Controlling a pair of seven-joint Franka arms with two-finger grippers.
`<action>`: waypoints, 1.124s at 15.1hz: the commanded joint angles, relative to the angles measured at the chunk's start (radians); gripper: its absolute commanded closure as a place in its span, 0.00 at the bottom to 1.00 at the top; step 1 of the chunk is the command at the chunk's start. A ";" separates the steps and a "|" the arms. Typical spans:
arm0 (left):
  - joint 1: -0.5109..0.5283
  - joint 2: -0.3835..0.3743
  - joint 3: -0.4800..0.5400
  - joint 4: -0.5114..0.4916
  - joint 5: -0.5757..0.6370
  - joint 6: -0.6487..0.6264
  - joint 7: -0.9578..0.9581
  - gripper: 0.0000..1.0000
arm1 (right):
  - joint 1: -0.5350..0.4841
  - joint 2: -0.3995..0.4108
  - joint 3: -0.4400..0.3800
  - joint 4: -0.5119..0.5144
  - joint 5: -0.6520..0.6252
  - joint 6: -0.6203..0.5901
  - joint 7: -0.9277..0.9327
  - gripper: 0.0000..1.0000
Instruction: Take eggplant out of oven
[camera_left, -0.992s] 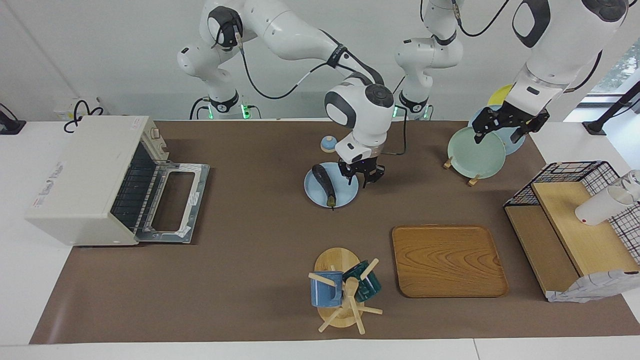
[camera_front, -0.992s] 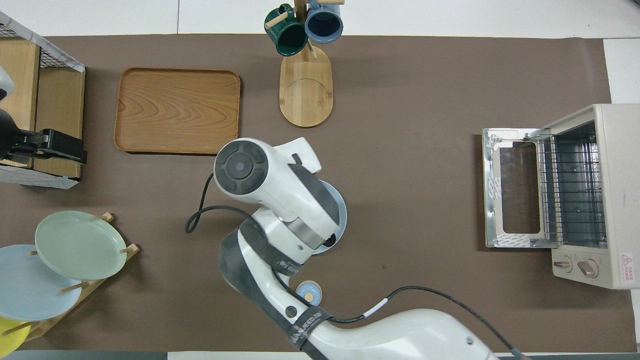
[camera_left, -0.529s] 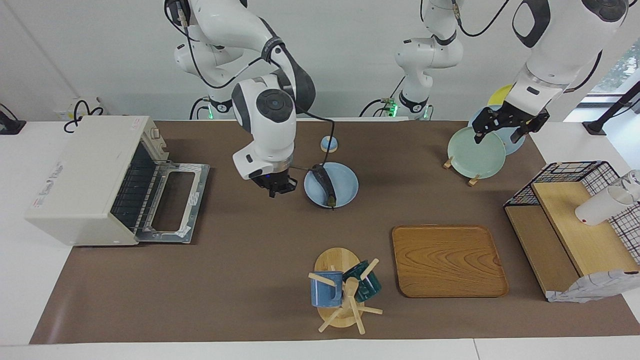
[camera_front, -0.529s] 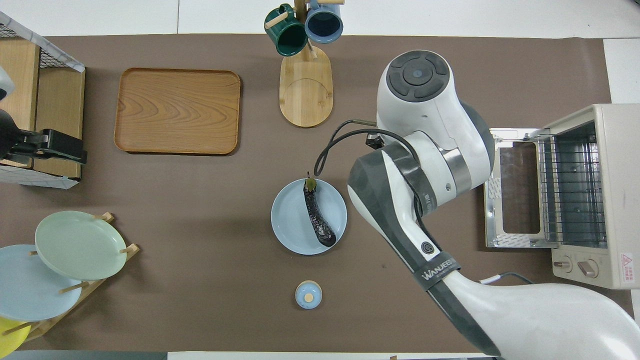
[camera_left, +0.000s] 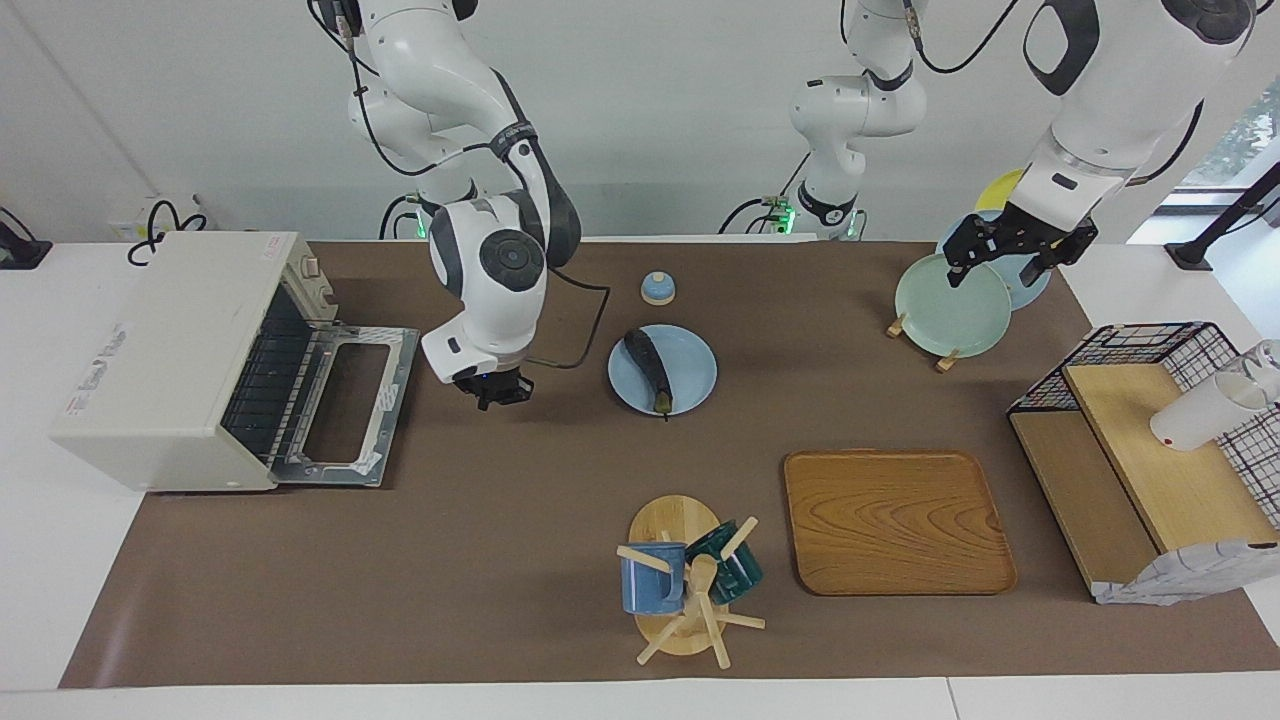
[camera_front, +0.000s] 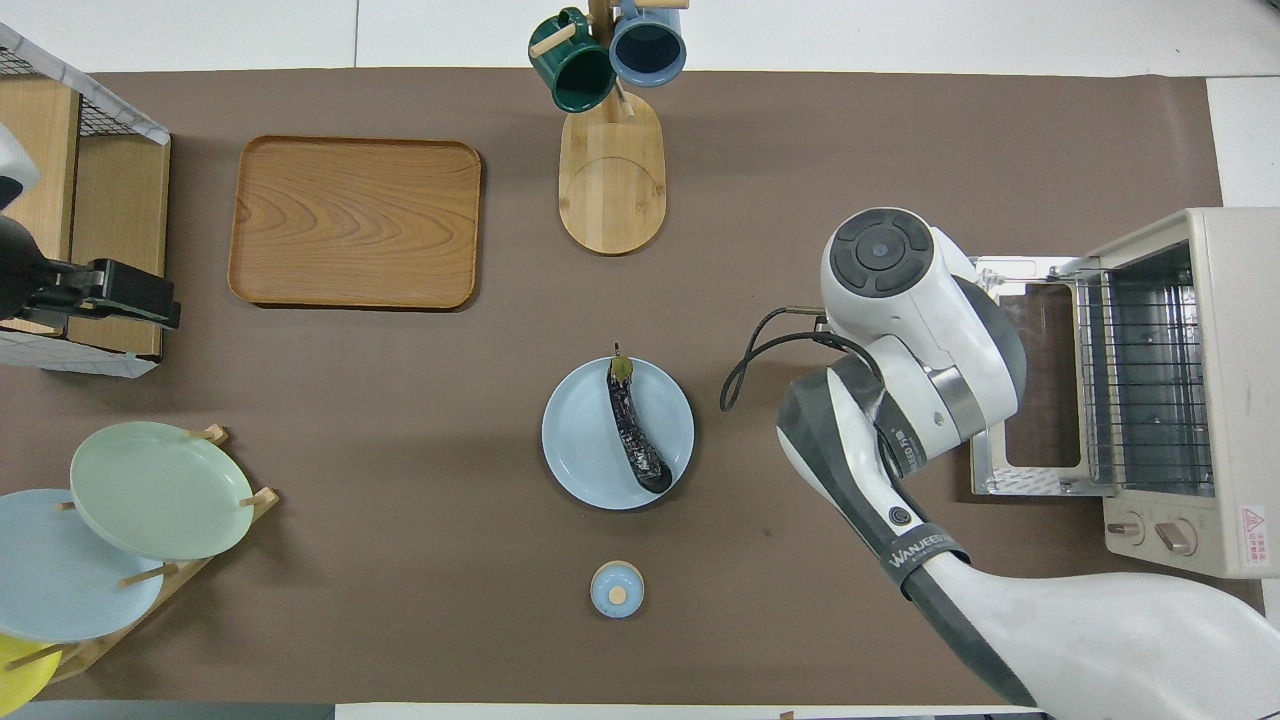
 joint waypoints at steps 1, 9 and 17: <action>-0.011 -0.006 0.005 0.008 -0.006 -0.027 -0.007 0.00 | -0.048 -0.047 0.014 -0.102 -0.028 0.068 -0.052 1.00; -0.134 -0.087 -0.005 -0.189 -0.027 0.035 -0.186 0.00 | -0.148 -0.046 0.014 -0.200 -0.117 0.174 -0.092 1.00; -0.556 0.089 -0.004 -0.372 -0.131 0.518 -0.868 0.00 | -0.177 -0.049 0.014 -0.190 -0.220 0.148 -0.225 1.00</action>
